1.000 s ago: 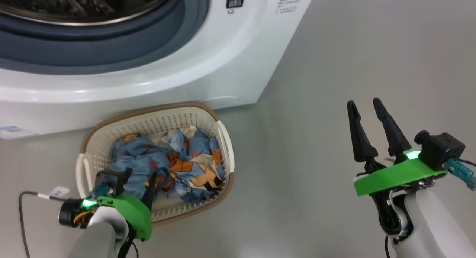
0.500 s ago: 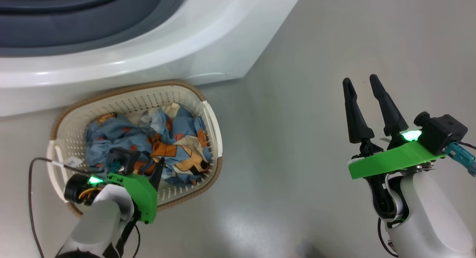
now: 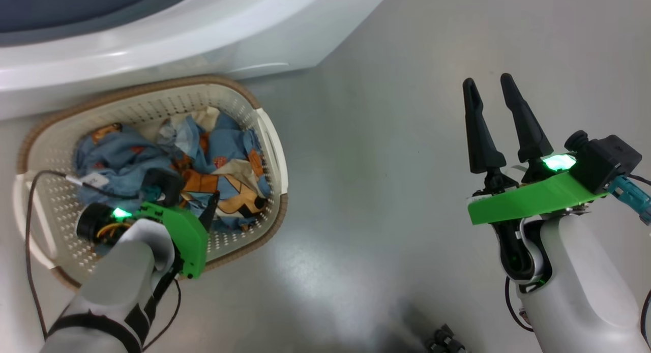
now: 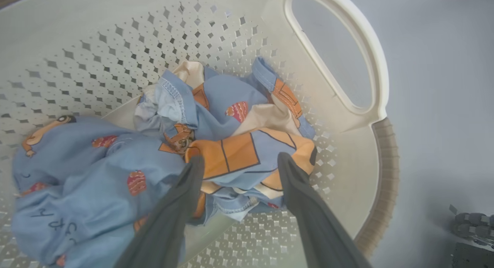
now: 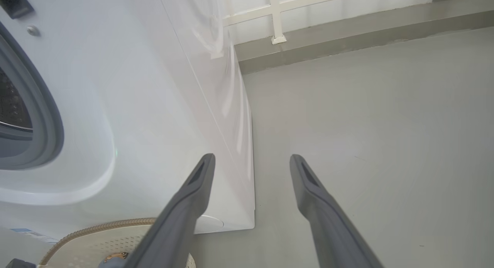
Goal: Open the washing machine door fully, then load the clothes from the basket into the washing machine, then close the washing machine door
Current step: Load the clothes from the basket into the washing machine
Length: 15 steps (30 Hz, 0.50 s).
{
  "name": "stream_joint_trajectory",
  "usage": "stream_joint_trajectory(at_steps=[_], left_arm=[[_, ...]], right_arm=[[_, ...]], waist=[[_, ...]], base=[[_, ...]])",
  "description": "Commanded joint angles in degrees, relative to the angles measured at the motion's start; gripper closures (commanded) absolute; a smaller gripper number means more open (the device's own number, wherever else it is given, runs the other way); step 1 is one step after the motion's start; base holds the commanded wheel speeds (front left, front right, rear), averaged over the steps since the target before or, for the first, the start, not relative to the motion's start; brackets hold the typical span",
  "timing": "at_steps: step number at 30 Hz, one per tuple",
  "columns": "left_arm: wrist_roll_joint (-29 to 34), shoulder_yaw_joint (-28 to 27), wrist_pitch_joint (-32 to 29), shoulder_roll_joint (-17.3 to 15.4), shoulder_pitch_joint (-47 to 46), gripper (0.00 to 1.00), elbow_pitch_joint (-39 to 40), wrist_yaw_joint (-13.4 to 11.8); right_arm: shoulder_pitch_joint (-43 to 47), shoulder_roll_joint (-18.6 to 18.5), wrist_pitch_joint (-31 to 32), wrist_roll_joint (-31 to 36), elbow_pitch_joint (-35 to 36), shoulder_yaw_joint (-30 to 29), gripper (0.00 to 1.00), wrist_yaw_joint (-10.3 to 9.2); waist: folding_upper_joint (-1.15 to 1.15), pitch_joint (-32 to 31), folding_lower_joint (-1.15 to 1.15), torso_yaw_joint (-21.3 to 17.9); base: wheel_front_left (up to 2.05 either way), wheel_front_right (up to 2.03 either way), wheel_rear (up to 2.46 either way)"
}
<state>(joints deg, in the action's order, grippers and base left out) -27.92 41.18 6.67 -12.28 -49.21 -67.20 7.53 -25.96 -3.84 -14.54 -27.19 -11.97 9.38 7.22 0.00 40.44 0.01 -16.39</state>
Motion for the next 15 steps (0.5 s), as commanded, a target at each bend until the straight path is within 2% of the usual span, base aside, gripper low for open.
stream_joint_trajectory(at_steps=[1, 15], left_arm=[[-1.5, 0.3, -0.2, -2.2, -0.8, 0.0, 1.3, 0.0], [-11.1, 11.2, -2.7, -6.2, -4.1, 0.0, 4.3, 0.0]], right_arm=[[-0.4, 0.2, -0.5, 0.1, 1.6, 1.2, 0.0, 0.26], [-1.8, 0.9, -0.5, -0.5, 2.3, 1.6, 0.0, 0.26]], waist=[[0.0, 1.8, 0.0, -1.1], [0.0, 5.4, 0.0, -3.6]], base=[[0.0, 0.0, 0.0], [0.0, 0.0, 0.0]])
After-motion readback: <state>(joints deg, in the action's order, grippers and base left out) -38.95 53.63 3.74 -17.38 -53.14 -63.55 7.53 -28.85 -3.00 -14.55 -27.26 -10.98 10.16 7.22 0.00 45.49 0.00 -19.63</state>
